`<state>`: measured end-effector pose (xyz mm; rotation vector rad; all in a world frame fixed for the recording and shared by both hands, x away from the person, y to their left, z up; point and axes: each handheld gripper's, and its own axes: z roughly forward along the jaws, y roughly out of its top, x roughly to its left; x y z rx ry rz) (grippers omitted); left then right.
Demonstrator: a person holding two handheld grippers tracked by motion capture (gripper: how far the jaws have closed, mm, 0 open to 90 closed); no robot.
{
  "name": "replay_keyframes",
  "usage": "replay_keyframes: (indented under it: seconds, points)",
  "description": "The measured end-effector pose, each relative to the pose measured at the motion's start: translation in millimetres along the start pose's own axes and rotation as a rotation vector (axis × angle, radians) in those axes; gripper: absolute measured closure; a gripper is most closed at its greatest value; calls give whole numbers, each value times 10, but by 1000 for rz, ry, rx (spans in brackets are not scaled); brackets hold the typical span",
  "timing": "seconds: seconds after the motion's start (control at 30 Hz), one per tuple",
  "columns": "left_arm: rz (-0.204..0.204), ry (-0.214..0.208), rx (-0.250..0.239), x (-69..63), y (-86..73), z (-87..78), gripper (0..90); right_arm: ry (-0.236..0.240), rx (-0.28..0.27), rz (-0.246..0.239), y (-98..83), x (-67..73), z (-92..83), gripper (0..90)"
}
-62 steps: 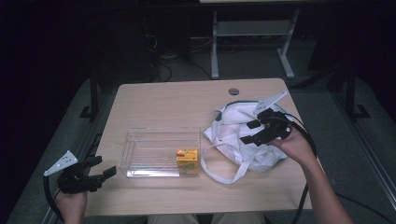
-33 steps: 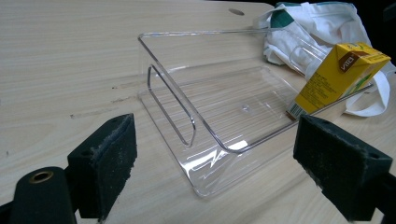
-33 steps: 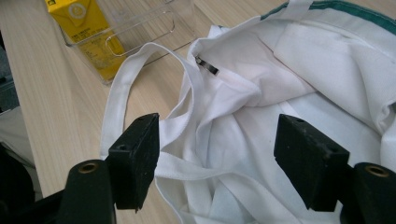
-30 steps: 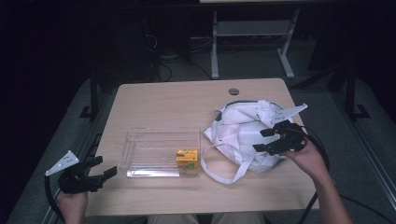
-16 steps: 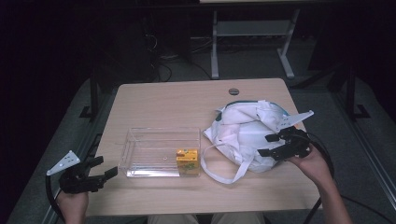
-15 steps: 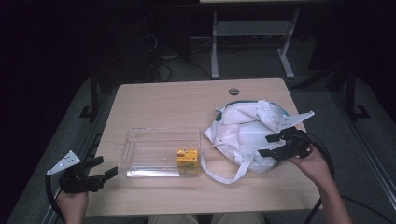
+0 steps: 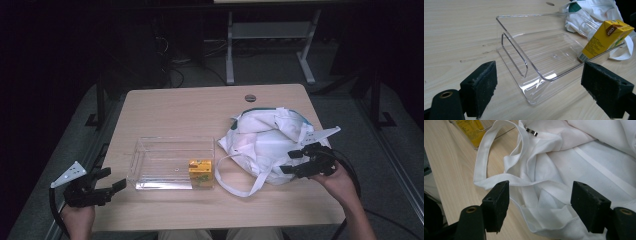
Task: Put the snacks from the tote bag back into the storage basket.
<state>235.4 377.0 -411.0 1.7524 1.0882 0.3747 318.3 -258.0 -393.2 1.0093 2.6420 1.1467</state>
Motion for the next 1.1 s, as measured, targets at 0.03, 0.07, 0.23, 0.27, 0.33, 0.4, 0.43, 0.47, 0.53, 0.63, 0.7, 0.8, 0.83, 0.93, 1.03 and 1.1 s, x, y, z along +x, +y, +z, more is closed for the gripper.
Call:
replay_keyframes:
  seconds: [0.03, 0.07, 0.23, 0.27, 0.33, 0.4, 0.43, 0.47, 0.53, 0.63, 0.7, 0.8, 0.83, 0.93, 1.03, 1.1]
  points:
    - [0, 0, 0, 0, 0, 1, 130, 0, -3, -9, -15, -9, 4, 307]
    - [0, 0, 0, 0, 0, 2, 130, -1, 1, 7, -22, -4, 0, 307]
    - [5, -3, 2, -3, -1, 8, 130, -3, -4, 12, -74, -8, -11, 308]
    - [4, -3, 3, -4, -1, 9, 130, -1, -11, 5, -87, -13, -10, 308]
    - [5, -2, 9, -5, 0, 8, 130, -5, -4, 14, -105, 1, -17, 308]
    - [10, -2, 7, -2, -1, 12, 130, -4, -8, 15, -131, 1, -15, 308]
    - [11, -2, 6, -3, -1, 13, 130, -5, -13, 4, -148, -3, -10, 308]
    - [10, -2, 6, -4, 0, 14, 130, -7, -6, 12, -157, 6, -13, 308]
    - [10, -2, 6, -5, 0, 13, 130, -9, -11, 8, -186, 11, -17, 308]
    - [12, -3, 7, -7, 0, 14, 130, -12, -13, 19, -213, 31, -34, 308]
    - [12, -5, 7, -11, 0, 16, 130, -15, -18, 11, -237, 35, -44, 308]
    - [15, -3, 9, -12, 0, 17, 130, -17, -21, 16, -273, 50, -51, 308]
    - [13, -2, 8, -12, 0, 17, 131, -20, -20, 13, -289, 50, -46, 308]
    - [13, -2, 7, -11, 0, 14, 130, -22, -22, 11, -334, 55, -40, 308]
    - [14, -3, 8, -12, -1, 19, 130, -35, -36, 10, -379, 71, -55, 308]
    - [10, -3, 8, -15, 0, 25, 130, -33, -43, 20, -392, 85, -62, 308]
